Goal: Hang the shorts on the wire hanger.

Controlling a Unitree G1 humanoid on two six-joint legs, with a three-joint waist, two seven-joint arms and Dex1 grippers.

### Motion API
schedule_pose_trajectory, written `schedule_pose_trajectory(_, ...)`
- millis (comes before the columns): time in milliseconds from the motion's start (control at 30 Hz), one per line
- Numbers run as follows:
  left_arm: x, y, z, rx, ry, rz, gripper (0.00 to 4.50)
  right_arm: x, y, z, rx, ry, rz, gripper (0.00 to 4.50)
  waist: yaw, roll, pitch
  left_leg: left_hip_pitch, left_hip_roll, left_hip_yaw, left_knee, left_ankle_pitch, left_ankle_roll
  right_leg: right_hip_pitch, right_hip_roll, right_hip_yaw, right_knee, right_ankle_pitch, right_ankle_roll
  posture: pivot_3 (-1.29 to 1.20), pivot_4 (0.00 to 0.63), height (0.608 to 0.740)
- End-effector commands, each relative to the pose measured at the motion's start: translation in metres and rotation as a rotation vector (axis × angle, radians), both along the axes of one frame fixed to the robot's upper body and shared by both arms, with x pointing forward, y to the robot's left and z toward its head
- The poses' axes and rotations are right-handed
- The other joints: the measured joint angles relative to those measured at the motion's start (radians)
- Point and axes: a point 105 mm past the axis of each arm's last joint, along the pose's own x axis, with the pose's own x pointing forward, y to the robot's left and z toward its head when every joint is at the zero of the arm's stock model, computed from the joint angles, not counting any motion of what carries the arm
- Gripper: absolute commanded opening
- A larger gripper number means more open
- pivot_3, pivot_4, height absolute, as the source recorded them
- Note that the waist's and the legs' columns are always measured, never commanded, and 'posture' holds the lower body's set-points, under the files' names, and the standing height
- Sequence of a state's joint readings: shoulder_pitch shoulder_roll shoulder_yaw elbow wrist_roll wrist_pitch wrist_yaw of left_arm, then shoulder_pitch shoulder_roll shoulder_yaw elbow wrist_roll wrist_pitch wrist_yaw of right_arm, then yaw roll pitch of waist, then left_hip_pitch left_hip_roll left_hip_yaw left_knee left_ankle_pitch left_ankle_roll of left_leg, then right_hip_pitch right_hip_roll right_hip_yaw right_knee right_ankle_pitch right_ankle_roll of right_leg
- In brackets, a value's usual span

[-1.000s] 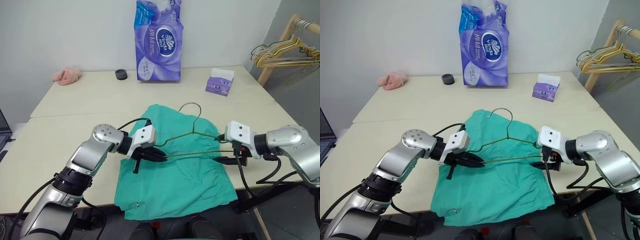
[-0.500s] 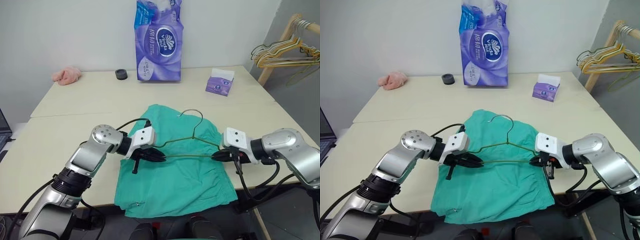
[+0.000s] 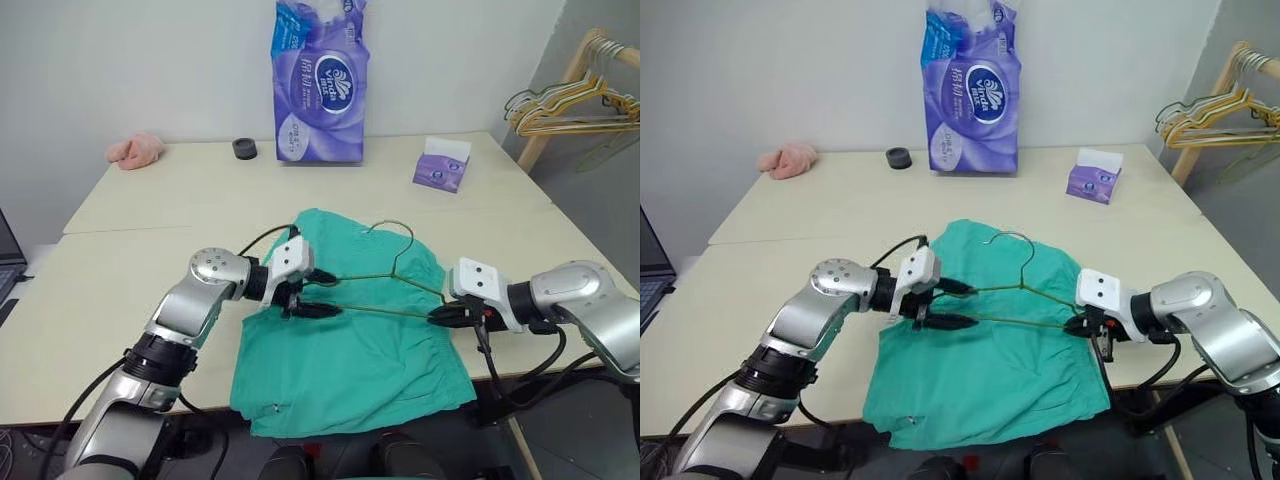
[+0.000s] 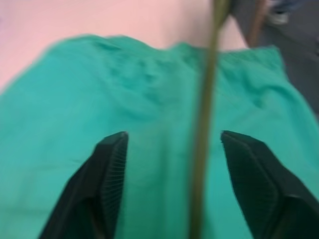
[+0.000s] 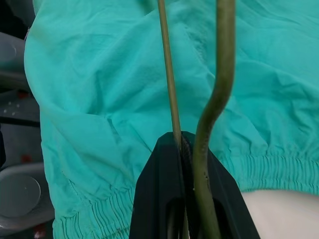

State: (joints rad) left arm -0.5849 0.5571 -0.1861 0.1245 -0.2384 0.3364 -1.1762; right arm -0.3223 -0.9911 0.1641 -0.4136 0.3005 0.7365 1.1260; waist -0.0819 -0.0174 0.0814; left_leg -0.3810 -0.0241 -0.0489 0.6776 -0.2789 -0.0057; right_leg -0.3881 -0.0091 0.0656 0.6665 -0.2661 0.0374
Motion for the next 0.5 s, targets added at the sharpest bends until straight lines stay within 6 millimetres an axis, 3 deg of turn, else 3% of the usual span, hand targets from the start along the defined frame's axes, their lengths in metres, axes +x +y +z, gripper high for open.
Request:
schedule_pose_trajectory(33, 0.028, 0.033, 0.037, -0.091, -0.1, 0.183, 3.77, 0.002, -0.019, 0.016, 0.046, -0.038, -0.121, 0.0, 0.0, 0.0, 0.0, 0.0, 0.0, 0.0, 0.0, 0.0, 0.0, 0.0, 0.0, 0.0, 0.0, 0.0, 0.0, -0.12, 0.033, 0.74)
schedule_pose_trajectory(133, 0.036, 0.058, 0.035, -0.062, -0.12, 0.266, 3.77, -0.006, -0.038, 0.014, 0.104, -0.006, -0.261, 0.0, -0.001, 0.0, -0.001, 0.0, 0.0, 0.0, 0.0, 0.0, 0.0, 0.0, 0.0, 0.0, 0.0, 0.0, 0.0, -0.13, 0.035, 0.74)
schedule_pose_trajectory(200, 0.037, 0.063, 0.034, -0.06, -0.12, 0.283, 3.77, -0.012, -0.051, 0.011, 0.135, 0.012, -0.353, 0.0, -0.001, 0.001, -0.001, 0.0, 0.0, 0.0, -0.001, 0.0, 0.0, 0.0, 0.0, 0.0, 0.001, 0.0, 0.0, -0.13, 0.036, 0.74)
schedule_pose_trajectory(367, 0.004, 0.034, 0.007, -0.043, -0.023, 0.115, 3.77, -0.046, -0.098, -0.012, 0.169, 0.076, -0.667, 0.0, 0.01, 0.002, -0.003, -0.001, -0.001, 0.0, -0.001, 0.0, 0.0, 0.001, -0.001, 0.0, 0.0, 0.0, 0.0, -0.15, 0.041, 0.74)
schedule_pose_trajectory(500, -0.013, 0.015, -0.004, -0.053, 0.029, 0.046, 3.77, -0.078, -0.103, -0.033, 0.211, 0.175, -0.78, 0.0, 0.017, 0.003, -0.003, 0.0, -0.001, 0.0, 0.0, 0.0, 0.0, 0.001, -0.001, 0.0, 0.0, 0.0, 0.001, -0.17, 0.044, 0.74)
